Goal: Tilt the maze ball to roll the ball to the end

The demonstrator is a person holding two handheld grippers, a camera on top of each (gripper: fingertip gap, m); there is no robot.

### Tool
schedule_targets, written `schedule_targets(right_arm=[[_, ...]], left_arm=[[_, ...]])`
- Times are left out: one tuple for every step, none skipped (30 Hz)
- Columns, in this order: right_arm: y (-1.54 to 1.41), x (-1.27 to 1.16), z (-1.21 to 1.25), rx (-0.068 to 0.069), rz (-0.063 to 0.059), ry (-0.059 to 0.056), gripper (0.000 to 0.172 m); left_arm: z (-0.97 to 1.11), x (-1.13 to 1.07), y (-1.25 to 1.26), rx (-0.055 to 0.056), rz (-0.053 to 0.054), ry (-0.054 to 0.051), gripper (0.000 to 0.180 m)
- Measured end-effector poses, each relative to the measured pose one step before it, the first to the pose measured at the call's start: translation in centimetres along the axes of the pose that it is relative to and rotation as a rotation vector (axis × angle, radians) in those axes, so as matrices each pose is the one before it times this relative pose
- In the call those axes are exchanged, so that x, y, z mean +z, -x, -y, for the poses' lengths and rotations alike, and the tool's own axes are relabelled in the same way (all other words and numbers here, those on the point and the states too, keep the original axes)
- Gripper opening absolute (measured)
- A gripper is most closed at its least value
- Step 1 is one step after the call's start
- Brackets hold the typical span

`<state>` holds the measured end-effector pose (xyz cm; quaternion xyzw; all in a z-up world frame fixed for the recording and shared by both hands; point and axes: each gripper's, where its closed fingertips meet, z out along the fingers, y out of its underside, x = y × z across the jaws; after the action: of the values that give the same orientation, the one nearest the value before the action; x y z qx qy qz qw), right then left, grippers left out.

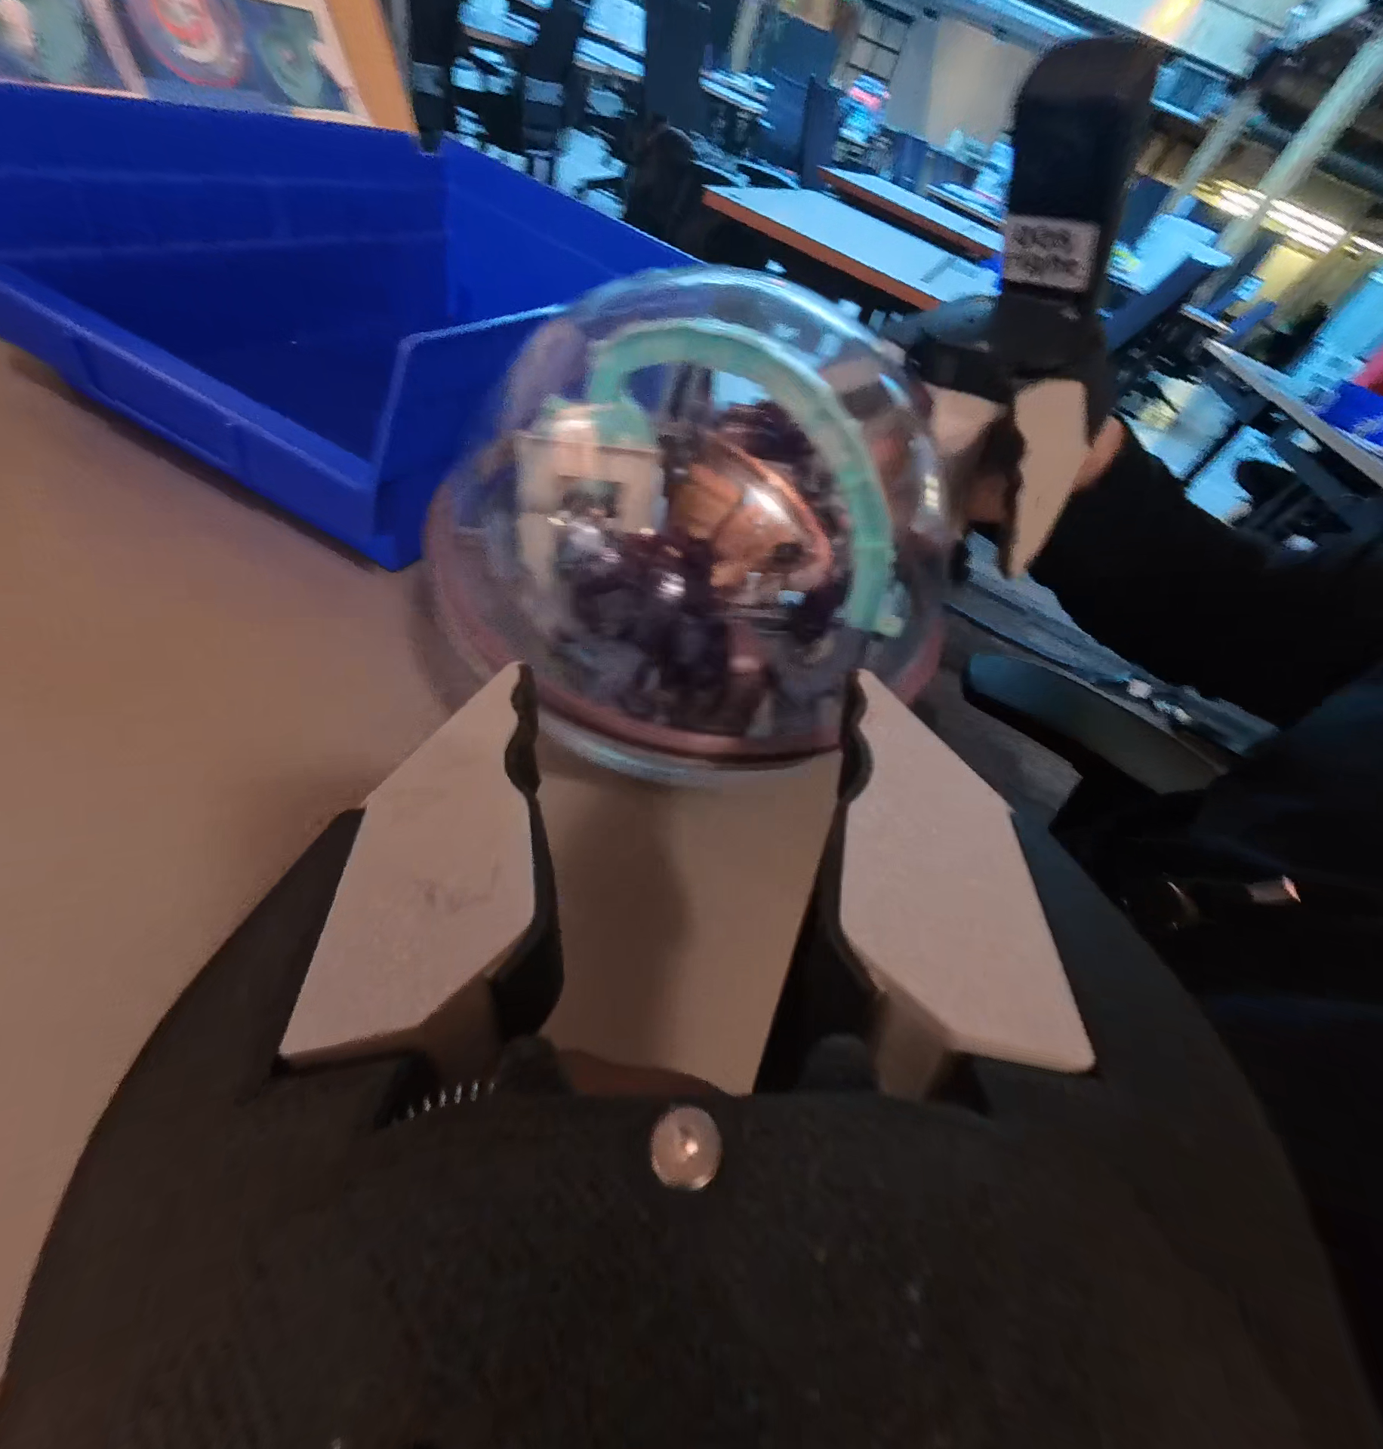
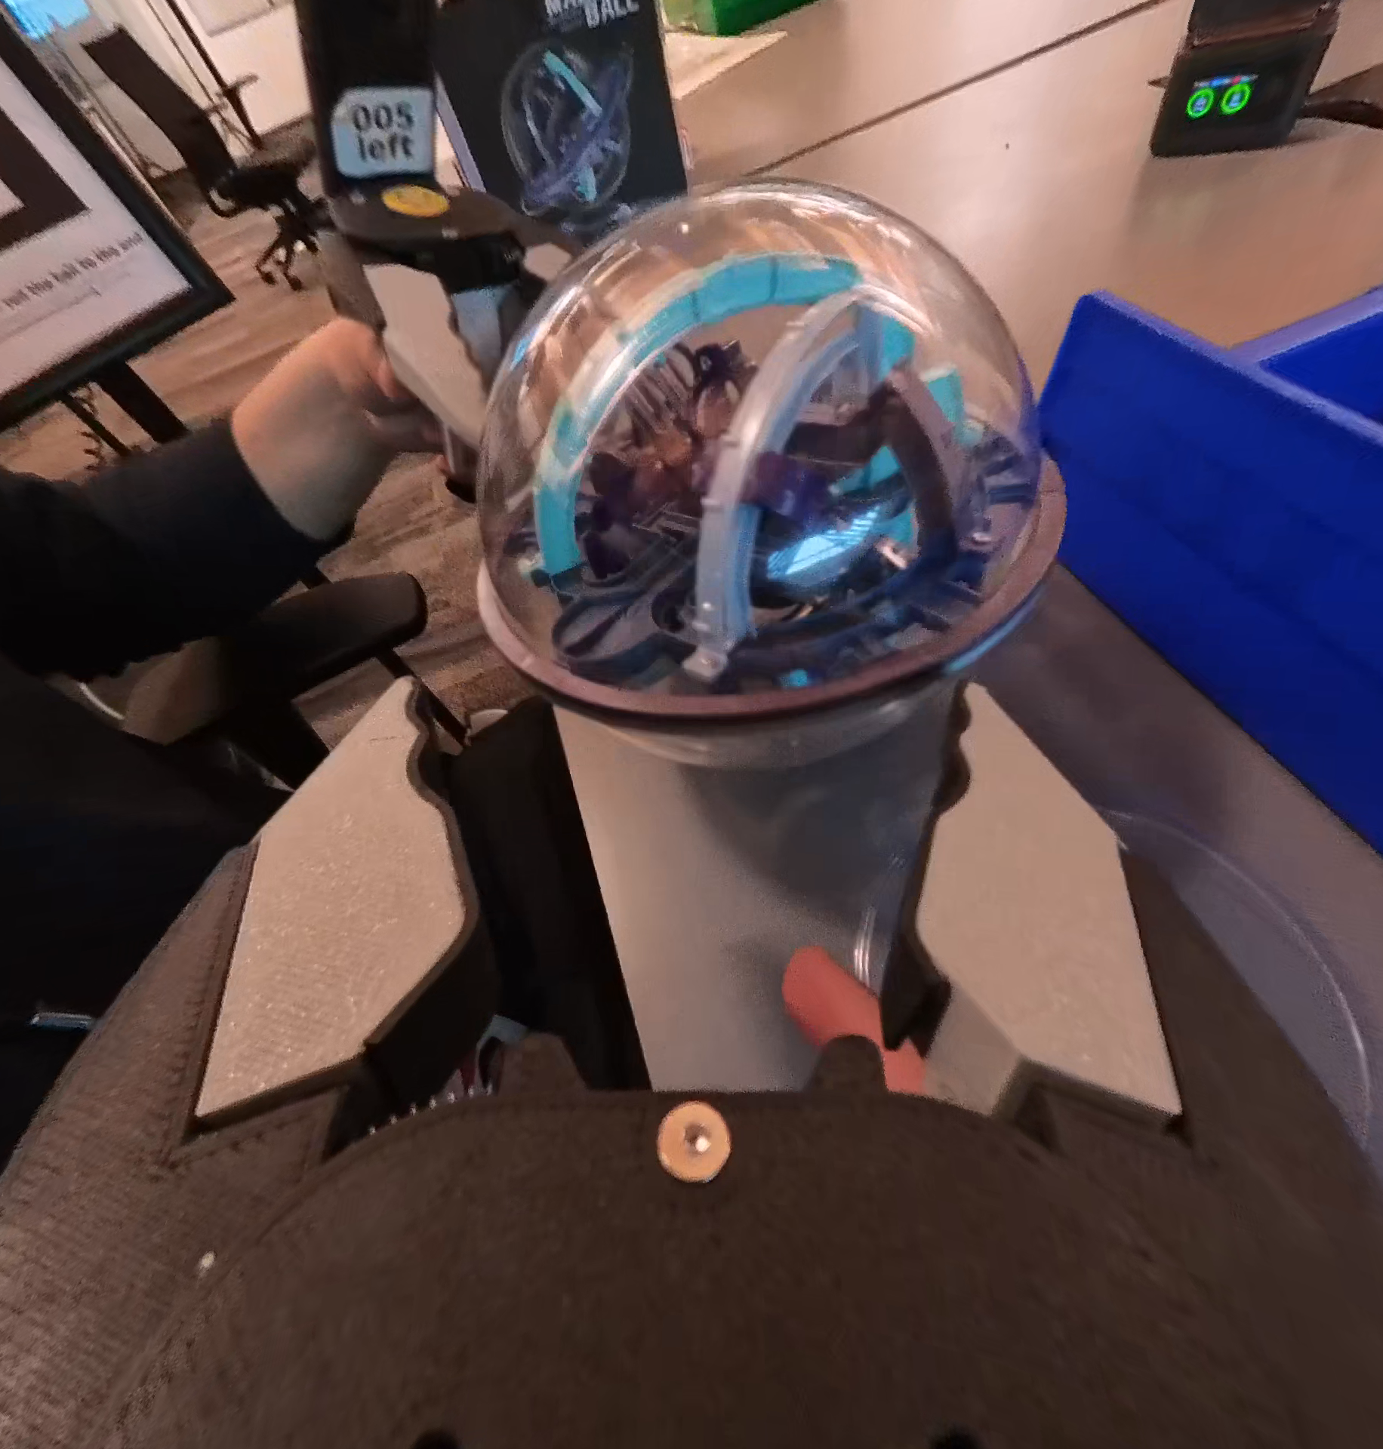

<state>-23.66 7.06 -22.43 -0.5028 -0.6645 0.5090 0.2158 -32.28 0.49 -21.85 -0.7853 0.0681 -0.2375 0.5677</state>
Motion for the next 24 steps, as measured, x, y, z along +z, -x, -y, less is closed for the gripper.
schedule_targets(right_arm=[[-0.119,-0.132,0.233,0.01,0.0061,-0.0109,0.126],[-0.453,-0.098,0.259,0.0149,-0.0047,-0.0114,0.126],[-0.561,-0.045,0.281,0.0192,-0.0034,-0.0127,0.126],[-0.498,0.062,0.271,0.0256,0.0064,-0.0144,0.127],[-0.533,0.182,0.229,0.0335,0.0086,-0.0118,0.129],[-0.6,0.246,0.2,0.0348,0.0041,-0.0091,0.13],[-0.434,0.228,0.221,0.0265,0.0095,-0.011,0.131],[-0.237,0.199,0.224,0.0213,0.0155,-0.013,0.131],[-0.085,0.185,0.17,0.0212,0.0183,-0.0111,0.133],[0.067,0.188,0.066,0.0177,0.0228,-0.006,0.135],[0.103,0.214,-0.031,0.0091,0.0204,0.0004,0.134],[-0.084,0.25,-0.094,0.0013,0.0066,0.0057,0.134],[-0.205,0.261,-0.118,-0.0025,-0.0032,0.0091,0.134],[-0.07,0.238,-0.005,0.0,0.0021,0.0052,0.133],[0.051,0.2,0.035,0.0007,0.0068,0.0046,0.131],[0.061,0.178,0.045,-0.002,0.0051,0.0057,0.131],[0.018,0.148,0.016,-0.0064,0.0,0.0067,0.133],[-0.038,0.139,-0.027,-0.009,-0.0038,0.0086,0.135],[-0.072,0.112,-0.056,-0.008,-0.0055,0.0094,0.137],[-0.069,0.088,-0.019,-0.0075,-0.0059,0.0055,0.138],[-0.024,0.072,0.023,-0.0066,-0.0031,0.0024,0.141],[0.029,0.034,0.034,-0.0056,0.0008,0.0017,0.143],[0.056,0.012,0.042,-0.0061,0.0018,0.0017,0.144],[0.028,-0.044,0.038,-0.0091,-0.0004,0.0014,0.145]], left_arm=[[-0.146,0.151,-0.279,0.0184,-0.0261,0.0078,0.085],[-0.025,0.212,0.331,0.0199,0.0051,0.0001,0.087],[0.065,0.233,0.292,0.0095,-0.0063,-0.0044,0.086],[0.1,0.228,0.086,-0.0142,-0.0271,-0.0043,0.086],[0.185,0.191,0.064,-0.0289,-0.0299,-0.006,0.085],[0.19,0.171,0.101,-0.025,-0.0225,-0.006,0.083],[0.172,0.121,0.166,-0.0124,-0.0103,-0.0068,0.082],[0.124,0.068,0.194,0.0,-0.0025,-0.0061,0.082],[0.045,0.028,0.197,0.001,0.0,-0.0025,0.082],[-0.059,0.053,0.092,-0.0054,-0.0062,0.0043,0.084],[-0.194,0.106,-0.048,-0.0107,-0.0181,0.0148,0.09],[-0.306,0.166,0.019,-0.0127,-0.0163,0.0228,0.095],[-0.321,0.176,0.229,-0.0035,-0.0049,0.0244,0.097],[-0.115,0.123,0.209,-0.0001,-0.0044,0.0098,0.097],[0.015,0.079,0.187,-0.0018,-0.0049,0.0018,0.096],[0.072,0.057,0.131,-0.0081,-0.0088,-0.0007,0.096],[0.127,0.046,0.151,-0.0084,-0.0074,-0.0023,0.095],[0.137,0.066,0.056,-0.0006,-0.0106,-0.0038,0.095],[0.133,0.084,0.048,-0.0008,-0.0056,-0.0041,0.095],[0.09,0.109,0.052,0.001,-0.0013,-0.0019,0.095],[0.111,0.107,-0.007,0.0053,-0.0017,-0.0068,0.095],[0.146,0.099,-0.091,0.0036,-0.0048,-0.0127,0.095],[0.169,0.09,-0.123,-0.0008,-0.0055,-0.0152,0.094],[0.071,0.101,-0.073,0.0003,-0.002,-0.0102,0.094]])
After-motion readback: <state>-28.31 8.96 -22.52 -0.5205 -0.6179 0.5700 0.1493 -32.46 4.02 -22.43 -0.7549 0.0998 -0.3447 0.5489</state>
